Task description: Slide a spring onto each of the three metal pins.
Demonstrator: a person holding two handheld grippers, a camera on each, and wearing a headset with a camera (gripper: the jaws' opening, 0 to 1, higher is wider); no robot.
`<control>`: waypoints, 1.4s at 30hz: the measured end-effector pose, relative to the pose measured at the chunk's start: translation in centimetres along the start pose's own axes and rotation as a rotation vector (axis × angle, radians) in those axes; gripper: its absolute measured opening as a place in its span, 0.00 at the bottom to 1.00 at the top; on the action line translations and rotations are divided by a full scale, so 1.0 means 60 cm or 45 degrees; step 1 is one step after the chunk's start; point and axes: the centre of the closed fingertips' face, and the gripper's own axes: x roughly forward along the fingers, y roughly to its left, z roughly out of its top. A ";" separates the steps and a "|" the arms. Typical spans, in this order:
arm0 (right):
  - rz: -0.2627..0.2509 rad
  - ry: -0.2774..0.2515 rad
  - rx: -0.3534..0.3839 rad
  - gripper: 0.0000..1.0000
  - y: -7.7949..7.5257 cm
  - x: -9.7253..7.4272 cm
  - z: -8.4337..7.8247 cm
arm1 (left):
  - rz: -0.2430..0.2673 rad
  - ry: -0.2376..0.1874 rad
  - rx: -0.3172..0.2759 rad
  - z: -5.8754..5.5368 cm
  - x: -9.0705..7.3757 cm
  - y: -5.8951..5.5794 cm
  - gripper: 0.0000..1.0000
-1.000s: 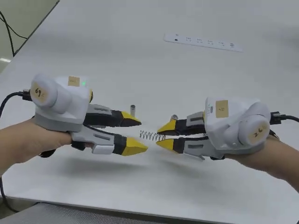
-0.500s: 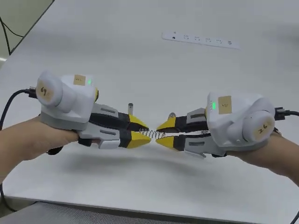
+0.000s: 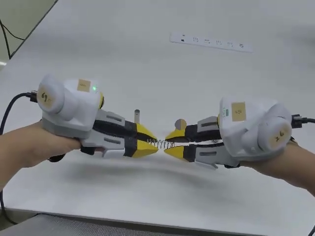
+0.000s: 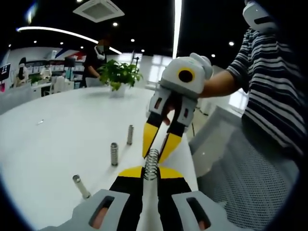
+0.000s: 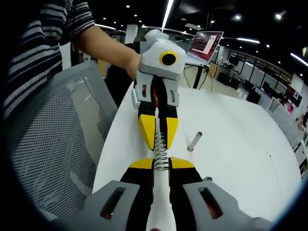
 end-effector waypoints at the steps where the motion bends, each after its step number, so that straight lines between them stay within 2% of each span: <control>1: 0.005 0.003 0.013 0.08 0.002 -0.001 -0.001 | -0.009 0.005 0.002 0.000 0.001 -0.002 0.02; 7: 0.017 0.002 0.057 0.13 0.004 -0.007 -0.008 | -0.015 0.015 0.003 -0.001 0.000 -0.003 0.02; 11: 0.022 0.014 0.067 0.12 0.006 -0.007 -0.016 | -0.028 0.020 0.002 -0.001 -0.001 -0.007 0.02; 21: 0.045 0.005 0.094 0.07 0.011 -0.007 -0.011 | -0.038 0.043 0.004 -0.004 -0.002 -0.012 0.02; 26: 0.033 -0.011 0.102 0.07 0.009 -0.014 -0.002 | -0.027 0.044 0.014 -0.004 -0.003 -0.011 0.02; 32: 0.021 -0.039 0.088 0.06 0.002 -0.021 0.023 | 0.003 0.090 0.059 -0.013 0.001 -0.008 0.02; 42: 0.023 -0.055 0.014 0.07 -0.001 -0.009 0.057 | 0.022 0.119 0.083 -0.018 0.003 0.000 0.02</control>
